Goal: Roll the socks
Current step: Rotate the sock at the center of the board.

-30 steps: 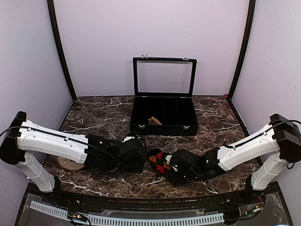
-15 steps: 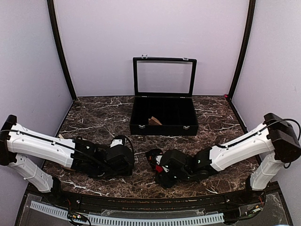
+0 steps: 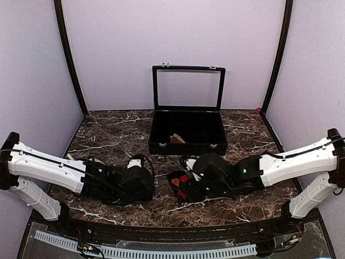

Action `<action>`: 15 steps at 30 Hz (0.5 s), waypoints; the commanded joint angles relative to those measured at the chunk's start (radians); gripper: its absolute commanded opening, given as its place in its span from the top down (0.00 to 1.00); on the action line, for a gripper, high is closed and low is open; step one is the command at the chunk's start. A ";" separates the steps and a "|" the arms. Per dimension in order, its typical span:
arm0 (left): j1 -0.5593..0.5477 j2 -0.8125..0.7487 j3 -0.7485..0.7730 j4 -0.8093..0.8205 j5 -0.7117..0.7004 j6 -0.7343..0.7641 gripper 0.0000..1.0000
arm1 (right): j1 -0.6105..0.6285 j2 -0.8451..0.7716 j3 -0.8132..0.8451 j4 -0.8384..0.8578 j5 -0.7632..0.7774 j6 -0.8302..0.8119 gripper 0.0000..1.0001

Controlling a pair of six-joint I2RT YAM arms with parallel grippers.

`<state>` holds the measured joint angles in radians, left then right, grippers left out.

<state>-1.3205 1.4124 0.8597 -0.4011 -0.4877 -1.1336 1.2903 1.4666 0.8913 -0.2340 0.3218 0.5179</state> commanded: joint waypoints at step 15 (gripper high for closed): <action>-0.021 0.287 0.261 0.130 0.048 0.600 0.50 | -0.122 -0.141 -0.240 -0.045 0.037 -0.121 0.47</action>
<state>-1.3338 1.6367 1.0466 -0.3000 -0.4496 -0.7284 1.2007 1.3411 0.6785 -0.2806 0.3569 0.3965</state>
